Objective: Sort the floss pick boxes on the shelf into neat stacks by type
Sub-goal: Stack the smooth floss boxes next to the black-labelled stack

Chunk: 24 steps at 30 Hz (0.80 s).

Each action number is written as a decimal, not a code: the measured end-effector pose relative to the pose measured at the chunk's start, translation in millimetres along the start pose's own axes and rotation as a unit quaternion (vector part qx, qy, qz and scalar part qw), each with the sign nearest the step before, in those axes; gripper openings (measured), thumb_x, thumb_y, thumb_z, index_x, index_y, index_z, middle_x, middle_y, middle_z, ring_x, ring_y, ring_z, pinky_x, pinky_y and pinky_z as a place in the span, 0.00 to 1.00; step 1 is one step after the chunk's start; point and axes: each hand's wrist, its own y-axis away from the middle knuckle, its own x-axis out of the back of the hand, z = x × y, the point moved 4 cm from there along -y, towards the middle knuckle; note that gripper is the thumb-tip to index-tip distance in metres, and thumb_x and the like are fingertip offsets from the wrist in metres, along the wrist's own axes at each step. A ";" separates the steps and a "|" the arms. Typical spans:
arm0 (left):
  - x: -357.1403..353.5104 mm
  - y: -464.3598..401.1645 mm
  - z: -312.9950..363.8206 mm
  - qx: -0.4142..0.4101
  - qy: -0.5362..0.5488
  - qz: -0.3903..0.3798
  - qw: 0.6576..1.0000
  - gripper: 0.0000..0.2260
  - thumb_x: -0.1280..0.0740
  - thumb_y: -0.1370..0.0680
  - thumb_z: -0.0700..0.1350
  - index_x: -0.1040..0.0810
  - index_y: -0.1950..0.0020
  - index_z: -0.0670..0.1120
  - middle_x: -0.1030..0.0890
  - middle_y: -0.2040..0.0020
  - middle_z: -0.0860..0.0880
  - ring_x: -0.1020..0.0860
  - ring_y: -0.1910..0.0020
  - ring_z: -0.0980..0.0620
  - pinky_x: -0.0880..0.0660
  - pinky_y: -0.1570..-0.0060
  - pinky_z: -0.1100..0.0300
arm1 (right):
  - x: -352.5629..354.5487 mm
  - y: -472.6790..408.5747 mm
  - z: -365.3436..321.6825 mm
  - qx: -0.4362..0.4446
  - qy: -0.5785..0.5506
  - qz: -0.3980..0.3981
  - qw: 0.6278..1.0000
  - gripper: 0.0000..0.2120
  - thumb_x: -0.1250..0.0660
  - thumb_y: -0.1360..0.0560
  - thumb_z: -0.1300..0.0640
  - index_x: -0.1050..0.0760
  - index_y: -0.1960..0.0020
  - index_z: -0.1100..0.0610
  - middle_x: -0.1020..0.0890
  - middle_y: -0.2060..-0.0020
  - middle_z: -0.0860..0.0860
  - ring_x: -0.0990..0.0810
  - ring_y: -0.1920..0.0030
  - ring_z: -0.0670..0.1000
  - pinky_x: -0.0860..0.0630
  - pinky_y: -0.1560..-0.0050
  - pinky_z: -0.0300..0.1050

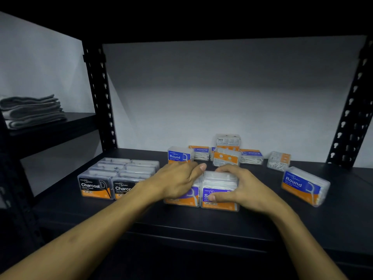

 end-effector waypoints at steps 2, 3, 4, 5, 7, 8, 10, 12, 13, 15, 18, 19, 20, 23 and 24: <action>-0.6 1.7 -0.1 0.003 0.019 -0.003 1.000 0.26 0.54 0.17 0.62 0.24 0.37 0.49 0.20 0.39 0.48 0.23 0.40 0.48 0.28 0.37 0.50 | -1.0 0.5 0.0 0.003 -0.003 0.001 1.000 0.37 0.19 0.46 0.34 0.25 0.41 0.43 0.20 0.46 0.43 0.19 0.48 0.44 0.19 0.46 0.47; -0.8 2.2 0.1 0.004 0.019 -0.003 1.000 0.26 0.54 0.17 0.62 0.24 0.37 0.49 0.19 0.40 0.48 0.23 0.40 0.48 0.28 0.37 0.50 | -1.1 0.8 0.4 0.003 -0.004 0.000 1.000 0.37 0.20 0.46 0.33 0.25 0.41 0.43 0.20 0.45 0.43 0.19 0.48 0.44 0.19 0.46 0.47; -0.8 3.0 0.9 0.005 0.016 -0.004 1.000 0.25 0.54 0.16 0.61 0.24 0.38 0.49 0.19 0.40 0.48 0.23 0.40 0.48 0.28 0.38 0.50 | -1.1 1.0 0.8 0.004 -0.002 -0.001 1.000 0.37 0.20 0.46 0.33 0.25 0.41 0.42 0.21 0.45 0.43 0.19 0.48 0.44 0.19 0.46 0.48; -0.8 3.5 1.7 0.005 0.012 -0.003 1.000 0.25 0.54 0.16 0.61 0.24 0.38 0.49 0.20 0.40 0.48 0.23 0.40 0.48 0.28 0.38 0.50 | -0.9 1.2 0.8 0.005 0.000 -0.001 1.000 0.37 0.20 0.47 0.32 0.25 0.41 0.42 0.21 0.45 0.43 0.19 0.47 0.44 0.19 0.46 0.48; -0.9 4.3 2.3 0.005 0.006 0.002 1.000 0.24 0.54 0.16 0.60 0.24 0.37 0.49 0.20 0.40 0.48 0.23 0.41 0.48 0.28 0.38 0.50 | -0.7 1.8 0.4 0.005 0.006 0.001 1.000 0.38 0.20 0.47 0.31 0.25 0.41 0.42 0.21 0.44 0.43 0.20 0.47 0.44 0.19 0.45 0.48; -0.9 4.9 2.6 0.004 0.004 0.006 1.000 0.24 0.54 0.16 0.60 0.24 0.38 0.49 0.19 0.41 0.48 0.22 0.42 0.48 0.28 0.38 0.49 | -1.0 2.2 0.0 0.004 0.005 0.002 1.000 0.38 0.20 0.47 0.32 0.25 0.41 0.42 0.21 0.44 0.43 0.20 0.46 0.44 0.19 0.45 0.48; -0.4 4.4 1.8 -0.004 0.010 0.017 1.000 0.22 0.53 0.16 0.59 0.24 0.42 0.49 0.19 0.44 0.49 0.22 0.46 0.49 0.27 0.41 0.49 | -1.3 3.0 -0.9 0.005 0.000 0.004 1.000 0.38 0.20 0.47 0.32 0.25 0.41 0.42 0.21 0.44 0.43 0.19 0.46 0.44 0.19 0.44 0.48; -0.6 2.7 -0.8 -0.010 0.018 0.024 0.999 0.18 0.51 0.16 0.59 0.26 0.50 0.52 0.20 0.50 0.51 0.22 0.51 0.51 0.26 0.45 0.50 | -1.0 3.8 -1.4 0.004 -0.002 0.005 1.000 0.38 0.20 0.47 0.33 0.25 0.40 0.42 0.20 0.45 0.43 0.19 0.46 0.44 0.19 0.44 0.48; -1.0 2.0 -1.9 -0.012 0.019 0.024 0.999 0.16 0.51 0.16 0.59 0.28 0.53 0.54 0.21 0.53 0.52 0.22 0.53 0.52 0.26 0.47 0.51 | -0.7 3.9 -1.3 0.003 -0.002 0.004 1.000 0.38 0.20 0.46 0.33 0.25 0.40 0.42 0.20 0.44 0.43 0.19 0.46 0.44 0.19 0.44 0.47; -1.2 1.7 -1.9 -0.015 0.012 0.021 1.000 0.15 0.50 0.16 0.60 0.29 0.53 0.55 0.21 0.53 0.52 0.22 0.53 0.52 0.26 0.48 0.52 | -0.7 4.1 -1.4 0.001 0.003 0.000 1.000 0.37 0.20 0.46 0.33 0.25 0.40 0.41 0.20 0.44 0.43 0.19 0.46 0.44 0.19 0.45 0.47; 4.3 2.3 1.9 -0.011 -0.072 0.024 0.997 0.17 0.50 0.17 0.61 0.25 0.46 0.55 0.19 0.48 0.49 0.21 0.47 0.47 0.27 0.49 0.52 | 2.2 5.2 -3.1 0.007 0.023 -0.004 1.000 0.39 0.21 0.45 0.31 0.25 0.38 0.41 0.20 0.44 0.41 0.20 0.46 0.42 0.20 0.43 0.46; 7.2 2.2 3.3 -0.011 -0.112 0.032 0.993 0.18 0.50 0.17 0.61 0.24 0.44 0.55 0.18 0.47 0.49 0.21 0.47 0.47 0.28 0.50 0.53 | 5.5 6.3 -4.4 0.006 0.019 -0.007 1.000 0.39 0.22 0.44 0.30 0.26 0.36 0.41 0.21 0.43 0.41 0.20 0.45 0.41 0.21 0.43 0.44; 10.7 2.3 4.6 -0.011 -0.139 0.040 0.989 0.19 0.51 0.17 0.62 0.24 0.43 0.55 0.18 0.47 0.50 0.20 0.47 0.48 0.30 0.51 0.53 | 10.2 8.0 -6.8 0.003 0.006 -0.005 1.000 0.39 0.24 0.42 0.29 0.26 0.34 0.41 0.21 0.42 0.40 0.20 0.44 0.41 0.22 0.43 0.40; 21.6 0.3 9.3 -0.003 -0.124 0.065 0.990 0.23 0.51 0.19 0.66 0.23 0.41 0.56 0.17 0.47 0.51 0.20 0.46 0.48 0.28 0.50 0.54 | 34.4 12.9 -8.9 0.005 -0.054 0.043 0.998 0.29 0.34 0.31 0.31 0.26 0.34 0.42 0.21 0.44 0.38 0.22 0.45 0.35 0.28 0.47 0.33; 26.1 -1.8 11.2 0.004 -0.099 0.066 0.993 0.23 0.50 0.19 0.66 0.23 0.39 0.56 0.17 0.45 0.51 0.20 0.45 0.48 0.26 0.47 0.53 | 43.5 13.3 -6.6 0.008 -0.065 0.071 0.995 0.27 0.36 0.29 0.32 0.25 0.34 0.43 0.21 0.44 0.38 0.23 0.45 0.34 0.27 0.46 0.34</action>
